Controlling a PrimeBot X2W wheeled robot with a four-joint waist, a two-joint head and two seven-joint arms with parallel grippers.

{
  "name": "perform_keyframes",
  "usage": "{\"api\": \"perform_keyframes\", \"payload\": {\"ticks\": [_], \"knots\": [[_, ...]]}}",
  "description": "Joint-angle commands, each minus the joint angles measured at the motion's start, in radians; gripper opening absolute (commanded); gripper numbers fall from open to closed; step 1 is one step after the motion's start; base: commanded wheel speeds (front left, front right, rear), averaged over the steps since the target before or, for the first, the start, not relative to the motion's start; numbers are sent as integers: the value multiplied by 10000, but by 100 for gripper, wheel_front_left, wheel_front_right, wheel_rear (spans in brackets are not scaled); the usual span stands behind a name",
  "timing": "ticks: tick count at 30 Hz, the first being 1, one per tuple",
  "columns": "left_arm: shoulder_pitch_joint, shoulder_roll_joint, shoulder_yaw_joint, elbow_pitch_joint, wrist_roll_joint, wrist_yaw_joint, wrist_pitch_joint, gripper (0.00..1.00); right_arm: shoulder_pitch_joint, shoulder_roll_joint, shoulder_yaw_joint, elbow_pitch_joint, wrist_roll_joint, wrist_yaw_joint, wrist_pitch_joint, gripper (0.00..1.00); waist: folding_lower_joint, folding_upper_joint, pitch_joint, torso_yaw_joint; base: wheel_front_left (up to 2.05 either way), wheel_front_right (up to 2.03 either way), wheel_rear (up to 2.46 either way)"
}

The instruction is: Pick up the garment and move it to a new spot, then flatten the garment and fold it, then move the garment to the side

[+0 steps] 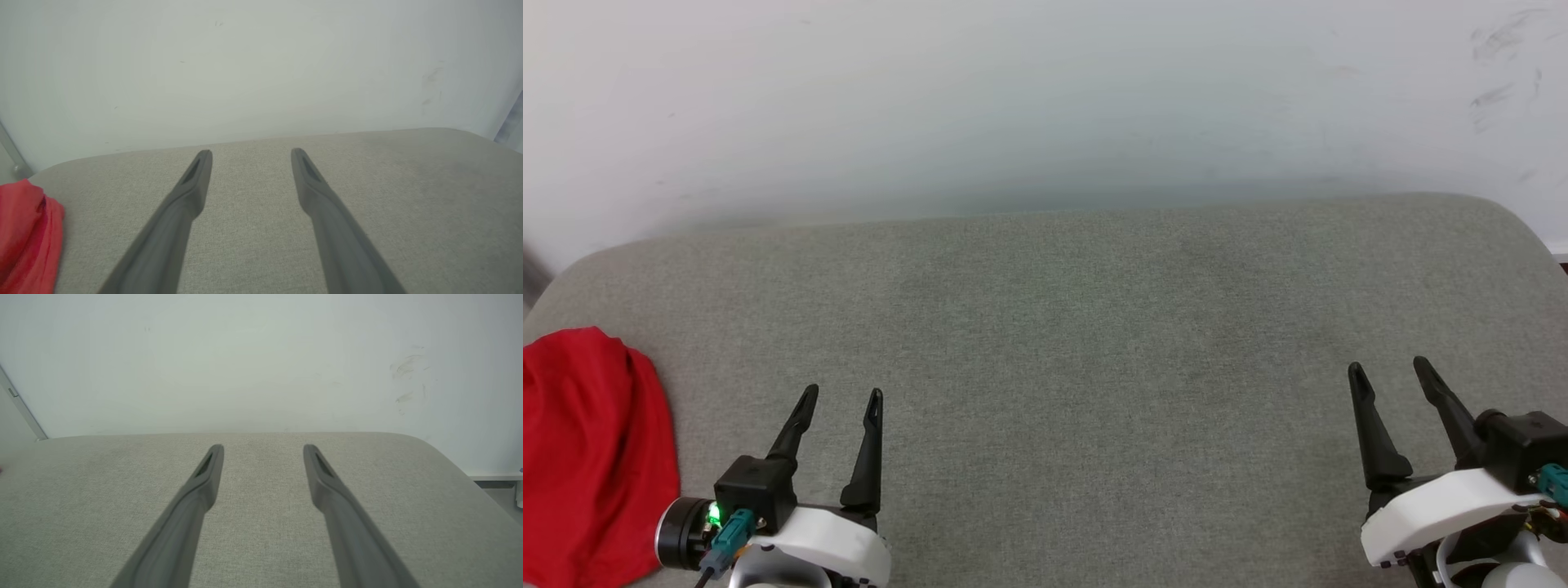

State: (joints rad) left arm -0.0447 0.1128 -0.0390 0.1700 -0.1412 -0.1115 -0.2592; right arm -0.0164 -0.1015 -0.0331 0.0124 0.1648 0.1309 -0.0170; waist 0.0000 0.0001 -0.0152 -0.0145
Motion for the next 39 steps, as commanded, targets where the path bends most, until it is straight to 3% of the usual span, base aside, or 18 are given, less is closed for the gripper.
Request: {"api": "perform_keyframes", "payload": {"ticks": [1, 9, 17, 39], "knots": [[-14, -43, 23, 36, 125, -20, -86, 100, -1, 33, -16, -24, -149, -3, -76, 100, 0, -1, -2, 23, 0, 0, 0], [-147, -88, 204, 148, -76, -71, -65, 100, -89, 82, -19, 72, -17, -3, -132, 100, 0, -1, 9, 296, 0, 0, 0], [-293, -51, 409, 223, 34, 13, -65, 100, -112, -5, 140, -59, -57, -3, -78, 100, 0, -1, 72, 1022, 0, 0, 0], [-101, -25, 1383, -65, -85, 155, -65, 100, -469, -192, 1103, -629, 64, -3, 212, 100, 0, -1, 440, 4606, 0, 0, 0]]}}
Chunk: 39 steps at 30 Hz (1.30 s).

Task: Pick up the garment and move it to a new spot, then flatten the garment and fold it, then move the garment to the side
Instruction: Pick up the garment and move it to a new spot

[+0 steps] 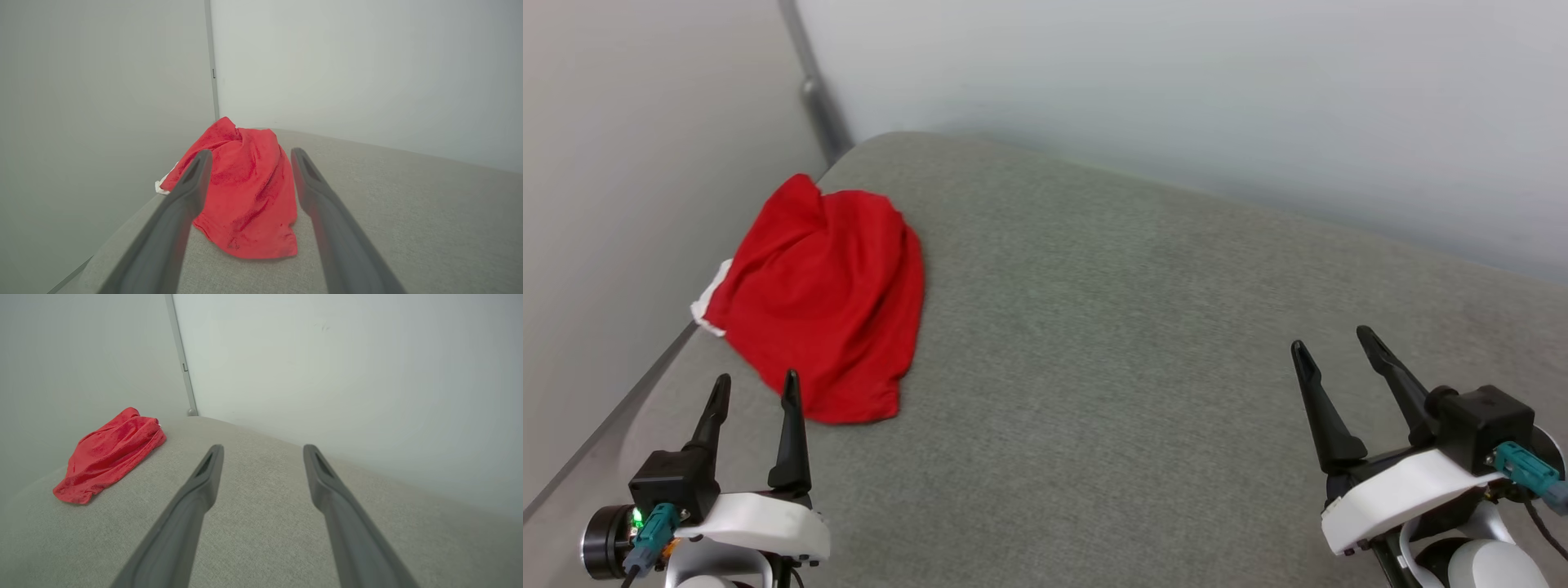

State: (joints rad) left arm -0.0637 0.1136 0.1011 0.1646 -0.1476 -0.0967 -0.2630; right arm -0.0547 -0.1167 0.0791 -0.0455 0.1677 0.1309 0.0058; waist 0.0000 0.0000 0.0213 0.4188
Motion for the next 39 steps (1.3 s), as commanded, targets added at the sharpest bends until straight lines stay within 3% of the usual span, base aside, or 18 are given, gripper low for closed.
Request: {"api": "perform_keyframes", "payload": {"ticks": [1, 12, 18, 24, 32, 39], "knots": [[114, -50, 25, -16, -31, 3, -27, 100, -99, -55, 3, -69, 21, -3, -2, 100, 0, 0, 99, 379, 0, 0, 0], [41, -164, 304, 34, -66, -80, -27, 100, -309, -147, 30, -274, 32, -3, 185, 100, 0, 0, 268, 896, 0, 0, 0], [-392, -159, 218, 298, 96, -34, -27, 100, -425, -250, -65, -385, -37, -3, 299, 100, 0, 0, 444, 743, 0, 0, 0], [-1929, 315, 98, 1190, 20, -152, 110, 100, -832, -524, 69, -671, -45, -3, 523, 100, 0, 0, 1049, 246, 0, 0, 0], [-4449, 1549, 135, 2431, -787, -294, 2178, 100, -1772, -1079, 353, -1062, 82, -5, 771, 100, 0, 0, 2288, -873, 0, 0, 0], [-5850, 3048, -48, 3787, -1919, -337, 5369, 100, -2490, -1427, 410, -1331, 163, -3, 741, 100, 0, 0, 3475, -1773, 0, 0, 0]]}}
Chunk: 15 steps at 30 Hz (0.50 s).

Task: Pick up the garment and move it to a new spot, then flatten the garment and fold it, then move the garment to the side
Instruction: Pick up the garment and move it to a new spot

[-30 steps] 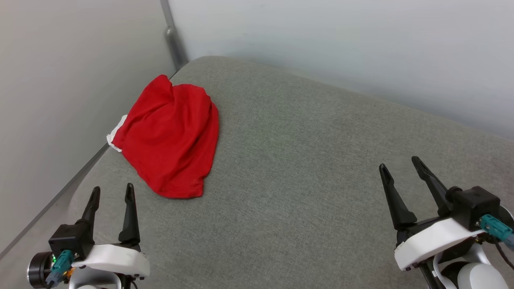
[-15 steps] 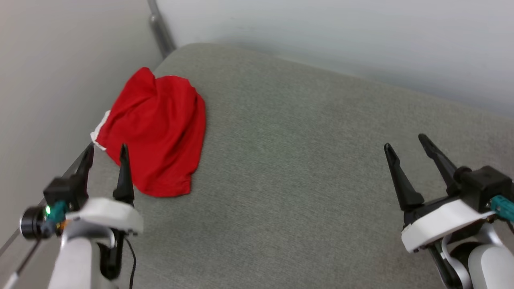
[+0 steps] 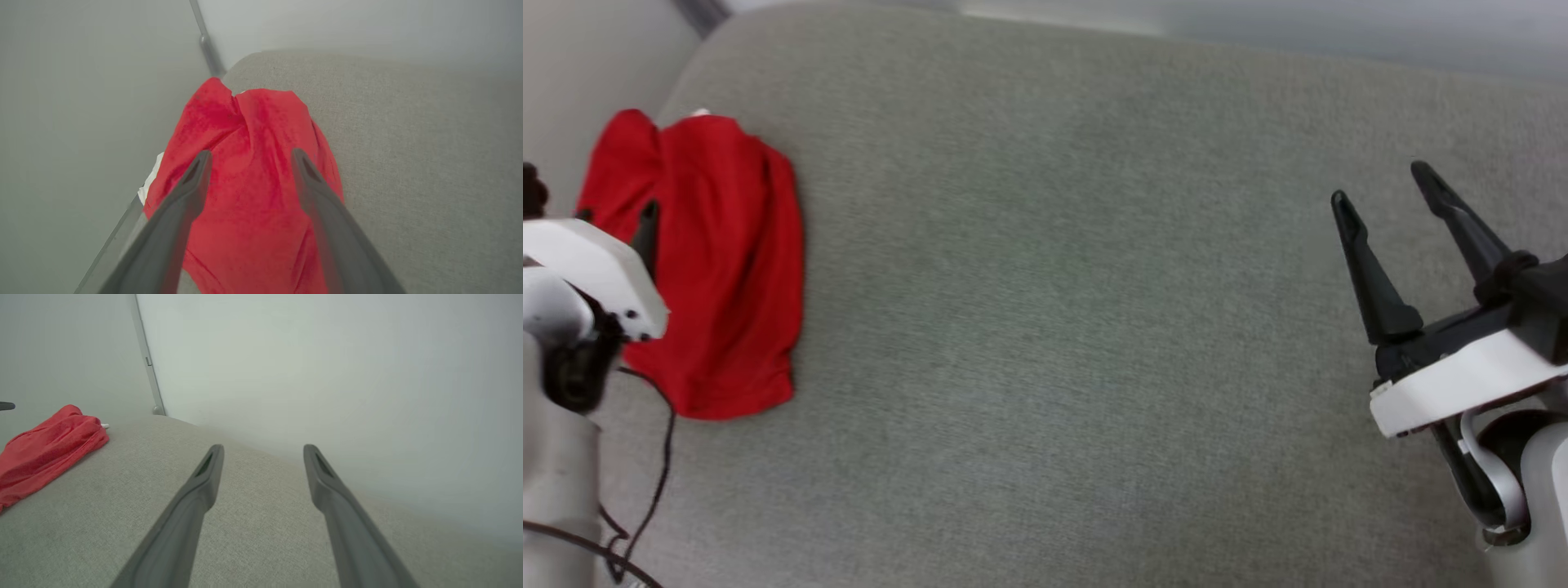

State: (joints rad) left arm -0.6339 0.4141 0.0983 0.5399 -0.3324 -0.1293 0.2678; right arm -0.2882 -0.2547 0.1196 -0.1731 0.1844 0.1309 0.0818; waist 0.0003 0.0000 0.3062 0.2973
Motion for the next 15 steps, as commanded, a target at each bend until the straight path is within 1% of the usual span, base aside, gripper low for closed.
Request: {"api": "perform_keyframes", "payload": {"ticks": [1, 5, 8, 11, 14, 15], "knots": [[-245, 212, -86, 213, -258, -13, 522, 100, -225, -73, -22, -54, 1, -3, -44, 100, -3, 0, 762, -646, 0, 0, 0], [-470, 868, -135, 751, -918, -6, 2224, 100, -405, -122, -78, 10, 95, -3, -142, 100, -3, 0, 1261, -920, 0, 0, 0], [-430, 1235, -174, 997, -1352, -7, 3212, 100, -500, -105, -68, 49, 160, -3, -233, 100, -3, 0, 1551, -1073, 0, 0, 0], [-176, 1471, -139, 1219, -1803, -8, 3953, 100, -577, -94, -58, 138, 242, -3, -334, 100, -3, 0, 1715, -1185, 0, 0, 0], [-4, 1524, -34, 1360, -2205, -9, 4392, 100, -648, -81, -76, 209, 275, -3, -405, 100, -3, 0, 1804, -1252, 0, 0, 0], [48, 1470, -15, 1415, -2330, -9, 4507, 98, -659, -92, -90, 226, 275, -3, -424, 100, -3, 0, 1822, -1265, 0, 0, 0]]}}
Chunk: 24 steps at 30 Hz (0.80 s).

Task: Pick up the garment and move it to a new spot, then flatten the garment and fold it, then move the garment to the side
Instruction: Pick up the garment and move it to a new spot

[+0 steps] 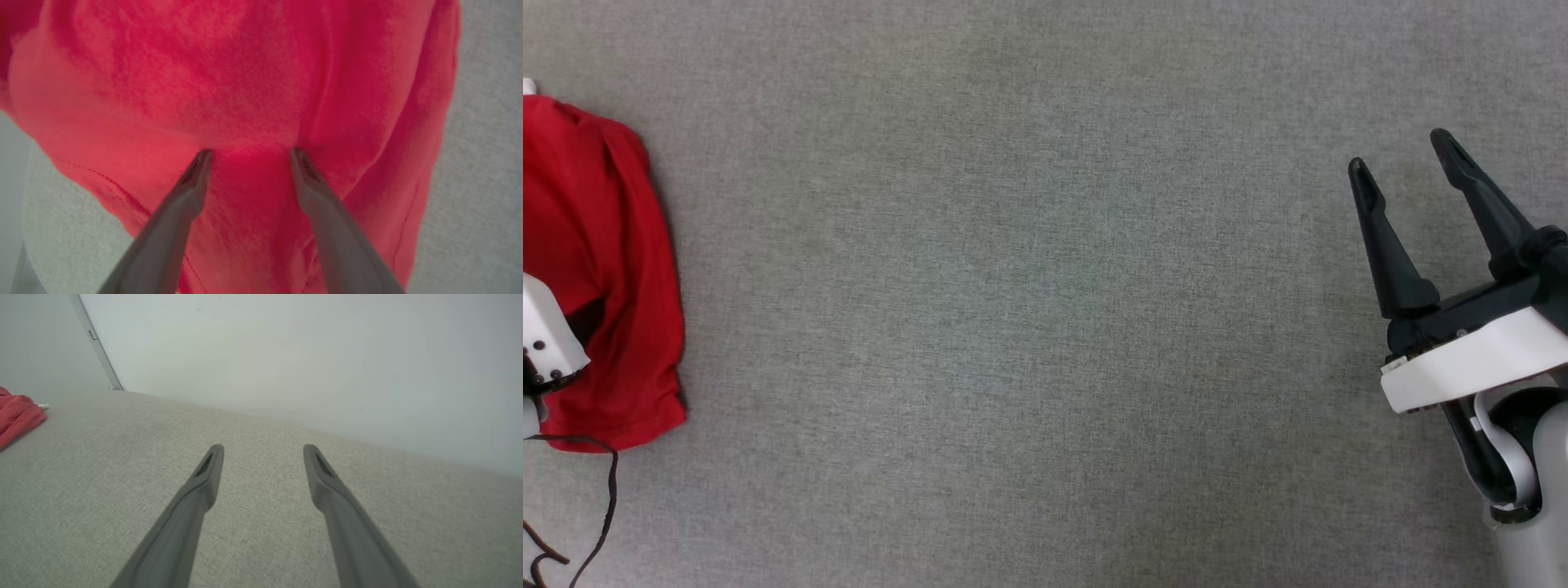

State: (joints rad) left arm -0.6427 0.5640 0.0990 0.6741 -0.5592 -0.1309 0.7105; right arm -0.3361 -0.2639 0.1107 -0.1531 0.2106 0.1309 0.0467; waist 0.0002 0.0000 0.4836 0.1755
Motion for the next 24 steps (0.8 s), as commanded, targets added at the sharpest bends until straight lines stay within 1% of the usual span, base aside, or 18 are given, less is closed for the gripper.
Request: {"api": "perform_keyframes", "payload": {"ticks": [1, 2, 3, 4, 6, 9, 12, 19, 24], "knots": [[137, -29, -22, 73, -61, 7, 80, 98, -180, 0, -2, 27, 12, -3, -73, 100, -2, 0, 49, -47, 0, 0, 0], [190, -91, -11, 121, -140, 18, 231, 49, -182, -17, -26, 41, -4, -3, -78, 100, -2, 0, 57, -58, 0, 0, 0], [243, -127, -15, 137, -179, 38, 323, 38, -189, -34, -39, 54, -18, -3, -88, 100, -2, 0, 61, -65, 0, 0, 0], [270, -159, -2, 96, -232, 39, 304, 0, -198, -32, -47, 75, -8, -3, -93, 100, -2, 0, 57, -71, 0, 0, 0], [319, -224, 16, 5, -262, 55, 190, 0, -227, -95, -80, 102, -130, -3, -143, 100, -2, 0, -2, -76, 0, 0, 0], [367, -65, -111, -206, 49, 158, -200, 0, -163, -47, -129, 171, -277, -3, -207, 100, -2, 0, -222, -70, 0, 0, 0], [297, 59, -58, -464, 263, 348, -824, 0, 38, 102, -203, 290, -300, -3, -288, 100, -2, 0, -585, -34, 0, 0, 0], [-50, 275, -106, -885, 1024, 766, -2835, 0, 620, 455, -516, 500, -309, -3, -369, 100, -2, 0, -1789, 117, 0, 0, 0], [-557, 307, -353, -1259, 1568, 876, -4274, 0, 1098, 718, -804, 455, -386, -3, -320, 100, -2, 0, -2643, 161, 0, 0, 0]]}}
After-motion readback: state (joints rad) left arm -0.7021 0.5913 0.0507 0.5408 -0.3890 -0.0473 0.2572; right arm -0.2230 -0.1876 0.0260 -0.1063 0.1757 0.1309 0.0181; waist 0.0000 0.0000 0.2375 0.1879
